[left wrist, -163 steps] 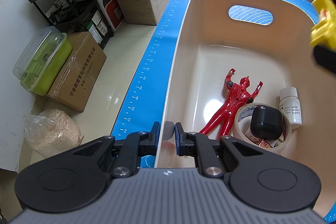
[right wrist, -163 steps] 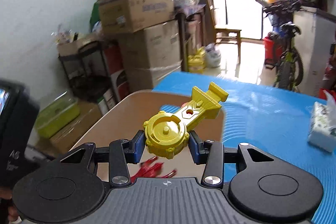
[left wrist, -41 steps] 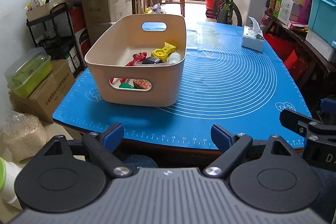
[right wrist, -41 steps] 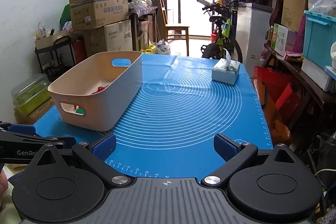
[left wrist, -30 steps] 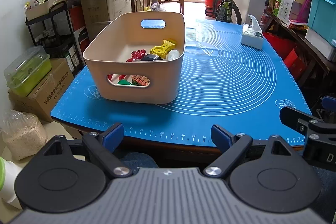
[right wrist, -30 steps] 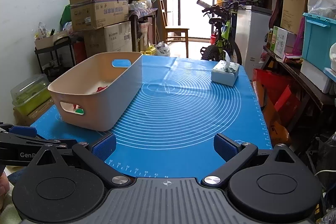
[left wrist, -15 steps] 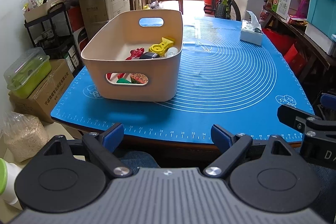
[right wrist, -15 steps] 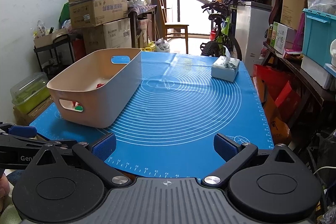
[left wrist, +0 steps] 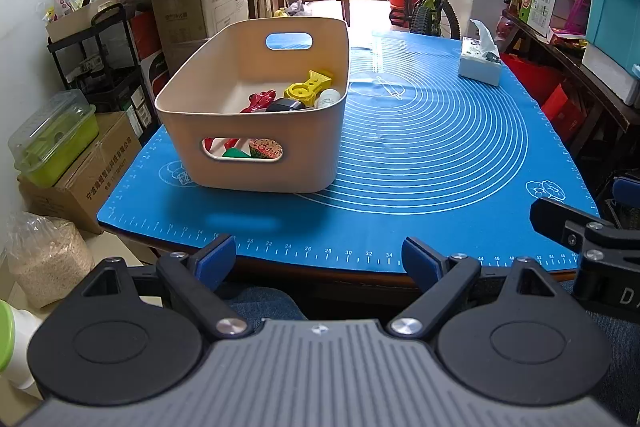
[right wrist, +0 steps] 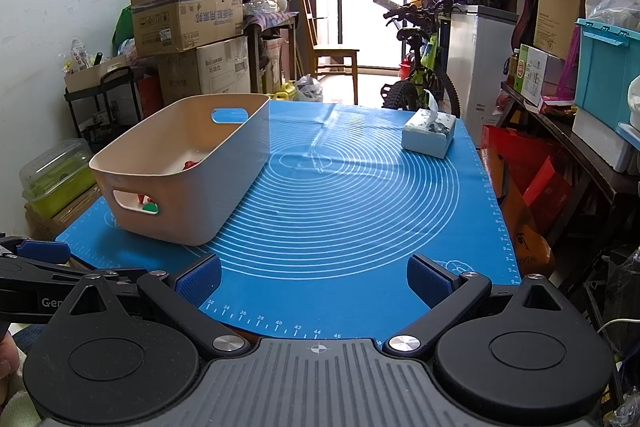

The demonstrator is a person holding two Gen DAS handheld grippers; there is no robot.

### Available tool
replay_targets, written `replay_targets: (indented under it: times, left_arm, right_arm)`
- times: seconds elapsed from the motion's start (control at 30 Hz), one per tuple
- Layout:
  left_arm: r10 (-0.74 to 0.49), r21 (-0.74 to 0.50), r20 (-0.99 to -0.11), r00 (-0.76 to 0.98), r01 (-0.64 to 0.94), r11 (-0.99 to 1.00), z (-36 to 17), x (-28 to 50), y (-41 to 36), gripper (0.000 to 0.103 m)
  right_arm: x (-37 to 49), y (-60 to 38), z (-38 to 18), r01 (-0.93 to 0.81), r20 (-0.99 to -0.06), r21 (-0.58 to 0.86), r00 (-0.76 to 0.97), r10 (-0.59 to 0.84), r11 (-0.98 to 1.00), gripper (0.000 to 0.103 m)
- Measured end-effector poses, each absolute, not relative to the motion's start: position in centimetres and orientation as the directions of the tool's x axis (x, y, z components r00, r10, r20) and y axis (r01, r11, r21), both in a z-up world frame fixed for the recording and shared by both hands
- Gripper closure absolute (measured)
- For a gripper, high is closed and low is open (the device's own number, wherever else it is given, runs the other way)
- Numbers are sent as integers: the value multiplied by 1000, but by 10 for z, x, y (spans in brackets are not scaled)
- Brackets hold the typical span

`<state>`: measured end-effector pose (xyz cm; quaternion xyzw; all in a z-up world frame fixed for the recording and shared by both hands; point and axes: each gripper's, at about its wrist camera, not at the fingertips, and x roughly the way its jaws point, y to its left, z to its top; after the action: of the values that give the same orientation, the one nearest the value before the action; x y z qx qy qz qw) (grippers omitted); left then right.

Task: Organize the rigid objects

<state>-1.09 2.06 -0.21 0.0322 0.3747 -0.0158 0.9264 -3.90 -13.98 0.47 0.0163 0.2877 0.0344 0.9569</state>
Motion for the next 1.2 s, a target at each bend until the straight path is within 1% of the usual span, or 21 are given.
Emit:
replay_targets:
  times: [1.2]
  left_arm:
    - [2, 53, -695, 719, 48, 997, -2, -14, 22, 13]
  right_arm:
    - [-38, -140, 2, -51, -559, 51, 826, 71, 997, 4]
